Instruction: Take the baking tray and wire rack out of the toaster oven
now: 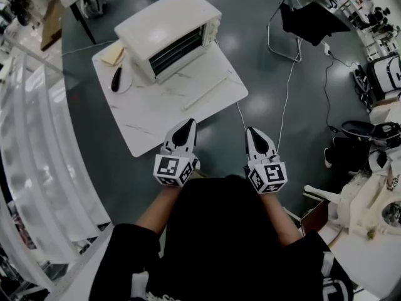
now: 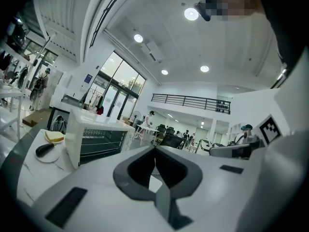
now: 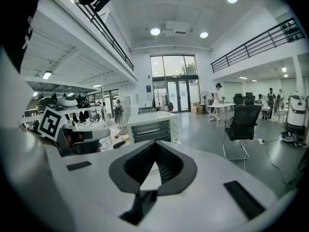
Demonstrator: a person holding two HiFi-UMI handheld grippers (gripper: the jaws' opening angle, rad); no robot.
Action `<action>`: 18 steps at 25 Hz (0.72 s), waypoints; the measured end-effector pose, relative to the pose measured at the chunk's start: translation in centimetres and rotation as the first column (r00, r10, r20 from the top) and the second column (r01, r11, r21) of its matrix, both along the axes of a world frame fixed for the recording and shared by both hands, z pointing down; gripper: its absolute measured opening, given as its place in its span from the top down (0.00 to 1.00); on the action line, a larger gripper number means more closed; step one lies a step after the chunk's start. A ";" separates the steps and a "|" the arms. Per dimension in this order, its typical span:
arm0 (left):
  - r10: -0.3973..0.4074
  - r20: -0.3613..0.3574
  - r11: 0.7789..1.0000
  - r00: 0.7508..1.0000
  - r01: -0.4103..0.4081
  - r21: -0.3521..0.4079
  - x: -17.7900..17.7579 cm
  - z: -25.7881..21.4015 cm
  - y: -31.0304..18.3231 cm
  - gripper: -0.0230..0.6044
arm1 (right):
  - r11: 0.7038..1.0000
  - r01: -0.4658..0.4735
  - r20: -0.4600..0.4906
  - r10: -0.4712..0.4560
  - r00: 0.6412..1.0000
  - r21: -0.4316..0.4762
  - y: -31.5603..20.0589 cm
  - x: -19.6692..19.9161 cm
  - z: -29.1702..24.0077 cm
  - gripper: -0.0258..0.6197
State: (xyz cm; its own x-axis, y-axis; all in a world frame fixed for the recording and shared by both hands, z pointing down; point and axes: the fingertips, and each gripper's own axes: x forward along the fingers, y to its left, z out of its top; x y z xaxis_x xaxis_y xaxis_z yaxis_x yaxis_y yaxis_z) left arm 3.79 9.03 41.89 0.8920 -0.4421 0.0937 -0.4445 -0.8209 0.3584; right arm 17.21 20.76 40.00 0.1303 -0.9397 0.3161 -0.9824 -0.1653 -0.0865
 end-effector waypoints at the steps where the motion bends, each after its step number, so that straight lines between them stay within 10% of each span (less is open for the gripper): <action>1: -0.006 -0.002 1.000 1.000 0.006 -0.004 -0.1 0.0 -0.8 0.93 | 1.000 0.010 0.003 -0.010 1.000 0.007 -0.8 -0.2 -0.1 0.93; 18: -0.222 -0.016 0.970 0.975 0.219 -0.101 1.1 2.2 -10.9 0.93 | 0.975 0.221 0.100 -0.224 0.969 0.036 -17.5 4.0 2.1 0.93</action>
